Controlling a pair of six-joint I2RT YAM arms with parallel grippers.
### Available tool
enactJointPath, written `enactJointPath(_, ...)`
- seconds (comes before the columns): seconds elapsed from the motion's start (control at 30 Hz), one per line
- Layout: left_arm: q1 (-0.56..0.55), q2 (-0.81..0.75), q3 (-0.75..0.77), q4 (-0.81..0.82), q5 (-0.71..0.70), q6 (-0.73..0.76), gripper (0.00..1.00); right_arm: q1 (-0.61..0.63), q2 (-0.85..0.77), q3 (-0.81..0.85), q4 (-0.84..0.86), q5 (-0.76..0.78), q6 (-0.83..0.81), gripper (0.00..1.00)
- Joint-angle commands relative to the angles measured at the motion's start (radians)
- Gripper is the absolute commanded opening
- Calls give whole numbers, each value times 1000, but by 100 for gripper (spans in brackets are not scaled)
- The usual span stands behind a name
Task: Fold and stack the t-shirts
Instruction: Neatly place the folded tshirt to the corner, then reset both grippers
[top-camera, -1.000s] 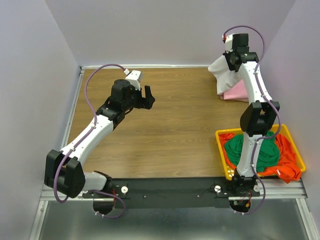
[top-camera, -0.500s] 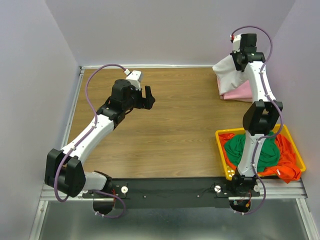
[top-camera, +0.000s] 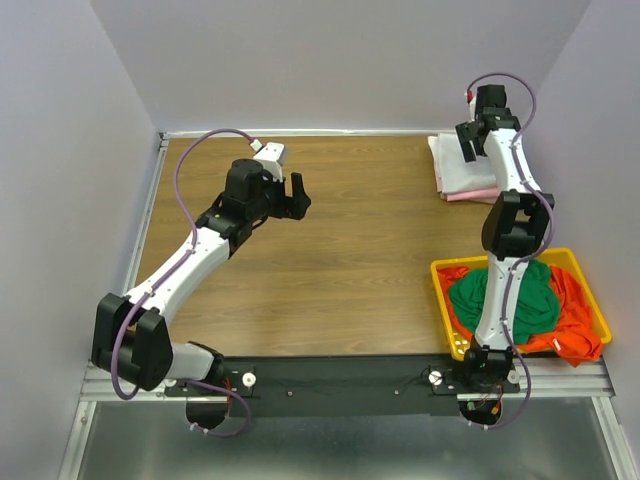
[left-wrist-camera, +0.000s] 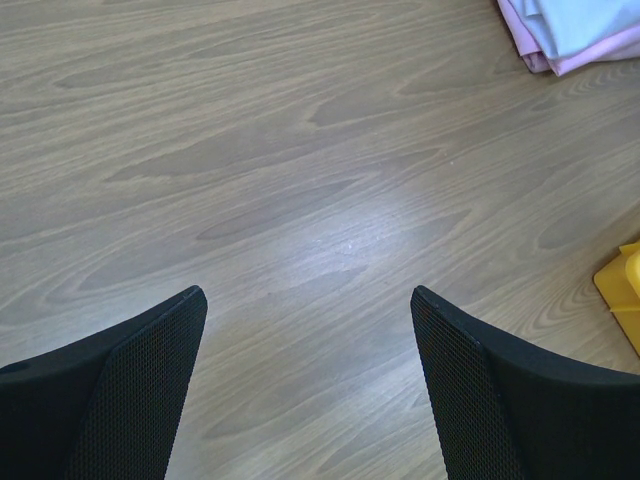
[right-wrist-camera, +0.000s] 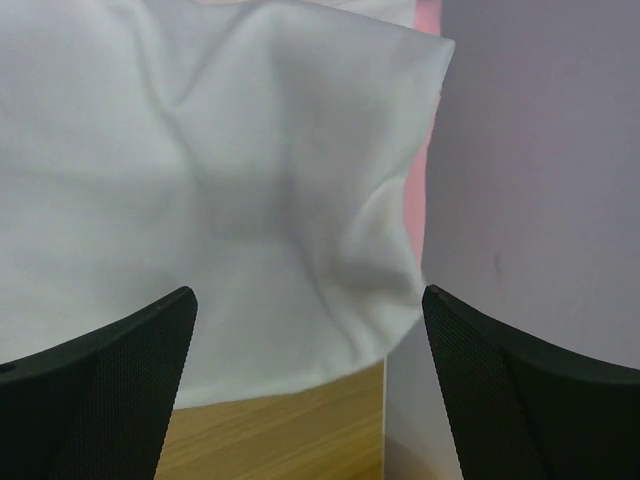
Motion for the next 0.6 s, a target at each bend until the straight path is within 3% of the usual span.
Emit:
enactJointPath(0.0, 7, -36, -10, -11, 14, 16, 91, -5, -34, 46, 48, 109, 47, 100)
enactJointPath(0.3, 7, -122, -20, 3, -7, 16, 91, 23, -252, -156, 85, 69, 209, 100)
enactJointPath(0.57, 7, -210, -32, 15, -67, 12, 91, 99, -542, -603, 217, -258, 380, 100)
